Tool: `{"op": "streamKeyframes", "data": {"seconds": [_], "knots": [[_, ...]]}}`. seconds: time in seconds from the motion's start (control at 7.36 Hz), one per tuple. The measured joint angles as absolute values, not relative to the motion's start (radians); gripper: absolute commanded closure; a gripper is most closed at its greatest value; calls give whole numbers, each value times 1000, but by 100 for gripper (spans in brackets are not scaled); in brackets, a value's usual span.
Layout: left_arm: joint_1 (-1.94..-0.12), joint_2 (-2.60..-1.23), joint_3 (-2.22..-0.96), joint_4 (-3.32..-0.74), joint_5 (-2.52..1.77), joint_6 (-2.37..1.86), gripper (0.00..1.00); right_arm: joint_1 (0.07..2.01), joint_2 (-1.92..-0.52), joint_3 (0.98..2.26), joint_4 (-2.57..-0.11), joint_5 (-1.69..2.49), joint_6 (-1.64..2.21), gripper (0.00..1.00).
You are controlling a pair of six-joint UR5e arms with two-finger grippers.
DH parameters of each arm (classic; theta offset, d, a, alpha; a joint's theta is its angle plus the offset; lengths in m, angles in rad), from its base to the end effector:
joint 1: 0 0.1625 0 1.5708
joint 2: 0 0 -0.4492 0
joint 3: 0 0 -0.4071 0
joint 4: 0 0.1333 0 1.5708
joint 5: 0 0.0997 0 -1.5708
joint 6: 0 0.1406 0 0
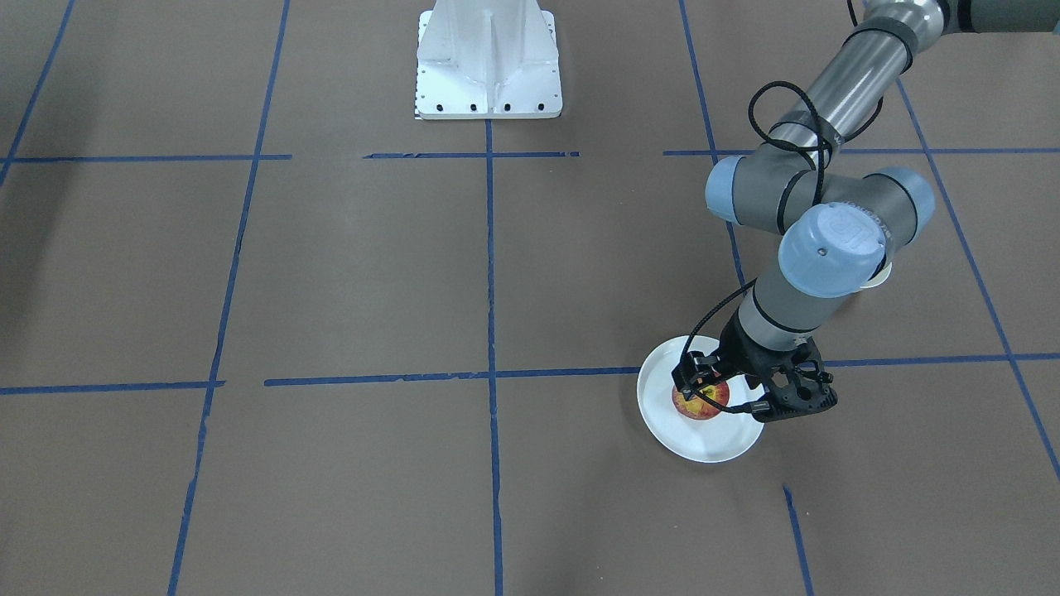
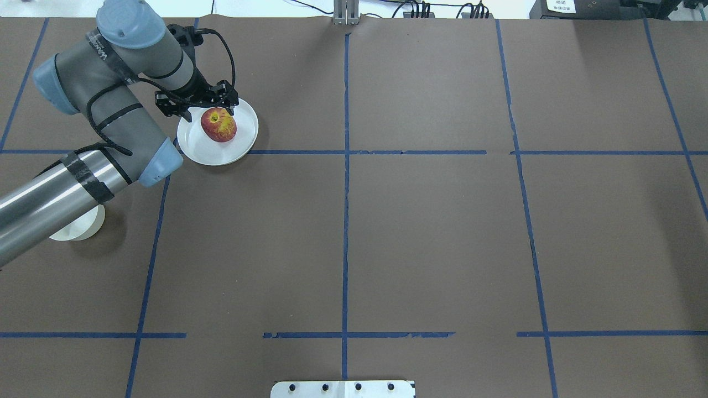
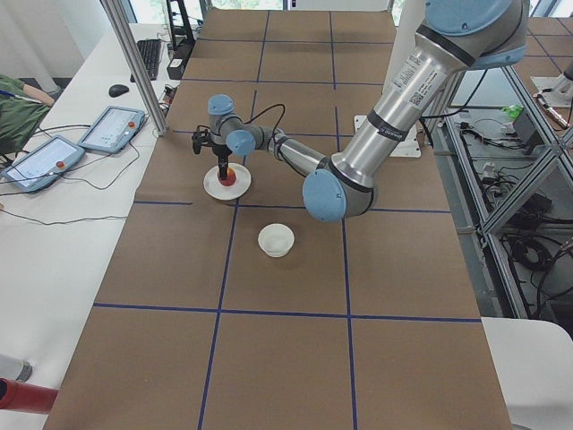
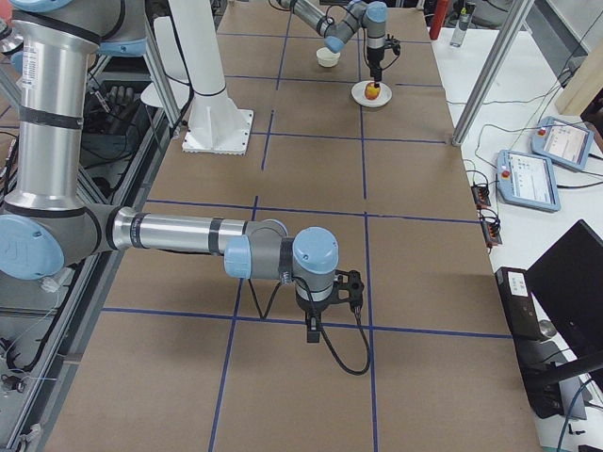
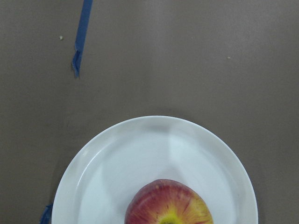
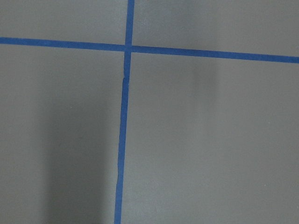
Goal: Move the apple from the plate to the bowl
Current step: 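Reach the left gripper down over the apple on the white plate, then close the left gripper on the apple and lift it off the plate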
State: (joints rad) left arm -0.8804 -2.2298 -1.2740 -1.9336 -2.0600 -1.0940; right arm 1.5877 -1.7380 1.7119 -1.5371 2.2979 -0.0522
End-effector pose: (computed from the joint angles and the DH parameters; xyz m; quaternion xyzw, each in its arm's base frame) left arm 0.4657 -0.6694 0.4002 0.0397 0.4100 -0.0977 0.9060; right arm 0.0472 -0.4320 0.7203 0.0158 -0.3553 -0.0178 0.9345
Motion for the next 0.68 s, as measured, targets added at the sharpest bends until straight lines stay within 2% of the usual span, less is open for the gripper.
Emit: {"op": "streamKeyframes", "data": {"seconds": [0.41,0.68], "knots": [[-850,-2229,-1217,-2003,-2058,-1111,2,1587,-1738,1712,-1537,2298,-52,0],[-837,-2228,-1202,-2020,-2058,-1112,76,1587,-1738,1712,-1537,2298,-52,0]]}}
